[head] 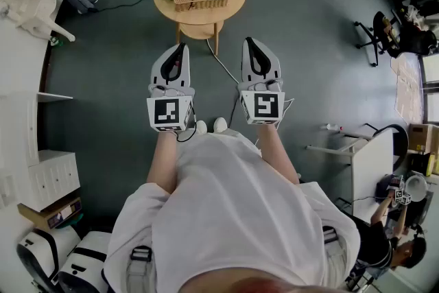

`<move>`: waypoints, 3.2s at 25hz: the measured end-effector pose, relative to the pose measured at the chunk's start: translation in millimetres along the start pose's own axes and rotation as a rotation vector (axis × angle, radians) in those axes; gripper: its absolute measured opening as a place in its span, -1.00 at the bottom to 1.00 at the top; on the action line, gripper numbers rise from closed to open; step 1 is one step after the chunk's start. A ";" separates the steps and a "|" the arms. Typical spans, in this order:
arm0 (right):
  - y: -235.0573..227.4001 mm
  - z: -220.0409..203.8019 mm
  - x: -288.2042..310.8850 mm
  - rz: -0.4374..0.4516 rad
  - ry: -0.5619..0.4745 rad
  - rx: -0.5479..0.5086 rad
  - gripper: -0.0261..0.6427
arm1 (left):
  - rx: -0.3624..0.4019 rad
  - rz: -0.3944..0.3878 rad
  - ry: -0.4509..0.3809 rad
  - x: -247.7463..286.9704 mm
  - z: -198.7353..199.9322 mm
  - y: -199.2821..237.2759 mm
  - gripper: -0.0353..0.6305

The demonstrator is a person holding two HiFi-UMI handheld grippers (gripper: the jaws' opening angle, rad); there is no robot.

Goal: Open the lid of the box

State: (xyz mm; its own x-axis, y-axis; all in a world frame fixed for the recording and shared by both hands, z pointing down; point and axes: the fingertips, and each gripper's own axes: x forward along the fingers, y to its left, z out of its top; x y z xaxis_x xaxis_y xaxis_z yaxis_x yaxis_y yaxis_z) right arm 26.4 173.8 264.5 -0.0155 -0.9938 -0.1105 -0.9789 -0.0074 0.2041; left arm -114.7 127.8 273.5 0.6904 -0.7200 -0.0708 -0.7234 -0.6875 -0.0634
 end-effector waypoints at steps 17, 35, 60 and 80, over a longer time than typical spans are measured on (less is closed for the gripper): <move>-10.0 -5.3 -0.1 0.011 -0.018 0.048 -0.94 | 0.013 0.066 0.007 -5.6 -10.3 6.7 -0.91; -80.5 -63.3 30.6 0.037 0.063 0.099 -0.94 | 0.053 0.119 0.053 56.4 -32.5 -10.0 -0.91; -137.2 -103.4 302.8 0.074 0.049 0.002 -0.94 | 0.036 0.121 0.001 308.9 -65.0 139.3 -0.91; -152.5 -191.7 388.5 0.160 0.014 0.013 -0.94 | 0.039 0.231 0.026 356.3 -188.1 177.8 -0.91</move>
State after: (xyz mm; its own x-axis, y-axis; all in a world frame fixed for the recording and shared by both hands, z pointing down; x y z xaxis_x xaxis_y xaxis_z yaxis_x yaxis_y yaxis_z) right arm 208.7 -232.6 376.9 -0.1688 -0.9836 -0.0638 -0.9666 0.1526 0.2058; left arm 3.2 -268.8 424.2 0.5057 -0.8605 -0.0620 -0.8616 -0.5001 -0.0870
